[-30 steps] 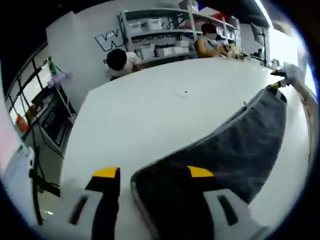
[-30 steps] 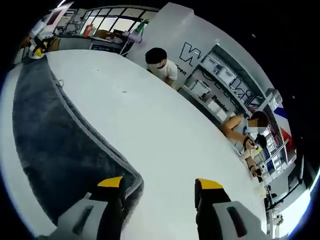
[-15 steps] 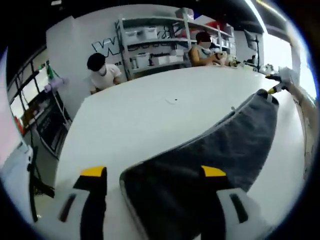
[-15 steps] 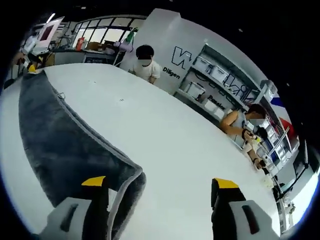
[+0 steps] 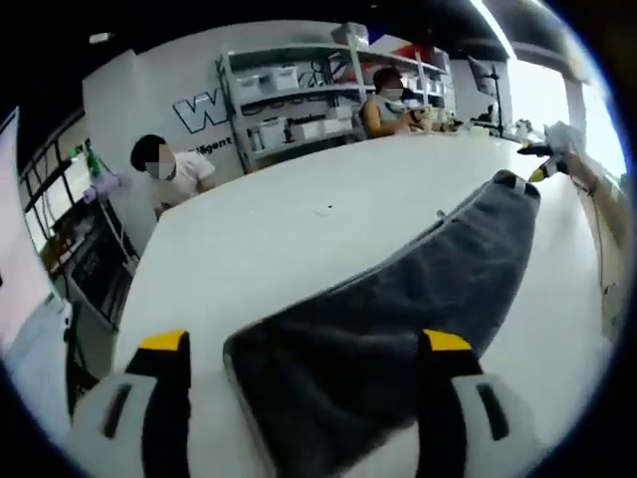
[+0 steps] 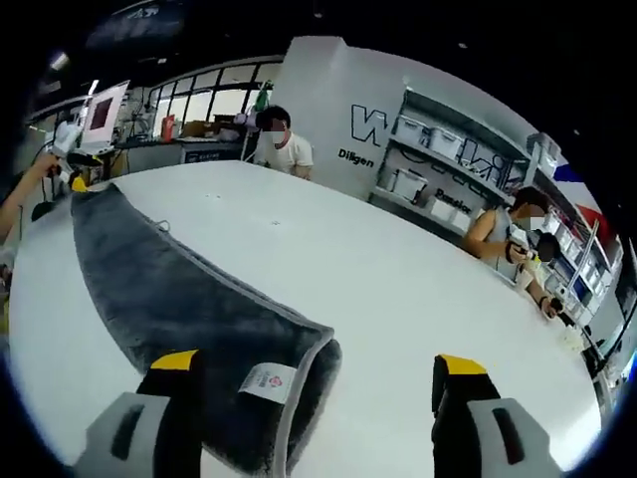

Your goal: Fold the towel on the table until its edges align and the towel forms a compact rectangular stack.

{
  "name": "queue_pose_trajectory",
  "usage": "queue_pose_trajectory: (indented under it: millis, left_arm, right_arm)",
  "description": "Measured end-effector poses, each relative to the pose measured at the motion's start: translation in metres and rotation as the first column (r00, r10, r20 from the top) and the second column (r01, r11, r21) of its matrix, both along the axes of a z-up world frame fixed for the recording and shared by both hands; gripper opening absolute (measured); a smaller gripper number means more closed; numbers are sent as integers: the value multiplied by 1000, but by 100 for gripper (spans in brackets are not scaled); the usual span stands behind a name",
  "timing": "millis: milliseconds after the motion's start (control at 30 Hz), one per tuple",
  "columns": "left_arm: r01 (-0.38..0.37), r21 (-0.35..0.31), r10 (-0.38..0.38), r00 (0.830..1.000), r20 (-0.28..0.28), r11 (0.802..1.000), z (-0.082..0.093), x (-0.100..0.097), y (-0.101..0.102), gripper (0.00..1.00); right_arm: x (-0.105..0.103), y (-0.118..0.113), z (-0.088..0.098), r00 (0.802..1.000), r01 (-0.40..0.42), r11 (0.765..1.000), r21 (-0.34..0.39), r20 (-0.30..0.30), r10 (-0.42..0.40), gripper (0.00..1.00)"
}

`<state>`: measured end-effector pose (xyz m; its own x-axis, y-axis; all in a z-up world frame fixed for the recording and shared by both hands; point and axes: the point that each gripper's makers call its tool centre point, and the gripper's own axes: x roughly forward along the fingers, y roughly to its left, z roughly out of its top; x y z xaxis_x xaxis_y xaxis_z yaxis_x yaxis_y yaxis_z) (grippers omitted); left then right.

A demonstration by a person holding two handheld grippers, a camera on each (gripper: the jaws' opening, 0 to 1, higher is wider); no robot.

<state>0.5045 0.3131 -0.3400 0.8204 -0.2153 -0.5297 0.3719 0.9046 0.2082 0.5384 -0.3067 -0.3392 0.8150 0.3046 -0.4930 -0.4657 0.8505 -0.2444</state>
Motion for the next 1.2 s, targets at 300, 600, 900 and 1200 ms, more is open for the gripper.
queue_pose_trajectory:
  millis: [300, 600, 900, 1200]
  left_arm:
    - [40, -23, -40, 999, 20, 999, -6, -29, -3, 100]
    - [78, -39, -75, 995, 64, 996, 1, -53, -12, 99]
    - [107, -40, -102, 989, 105, 993, 7, -72, -20, 99]
    - [139, -24, -135, 985, 110, 990, 7, -87, -31, 99]
  right_arm:
    - [-31, 3, -5, 995, -90, 995, -31, -46, 88, 99]
    - [-52, -2, -20, 984, -164, 986, -13, -71, 162, 80]
    - [-68, -7, -45, 951, -227, 968, 104, -189, 243, 51]
    - [-62, -7, -63, 943, -233, 965, 119, -214, 254, 27]
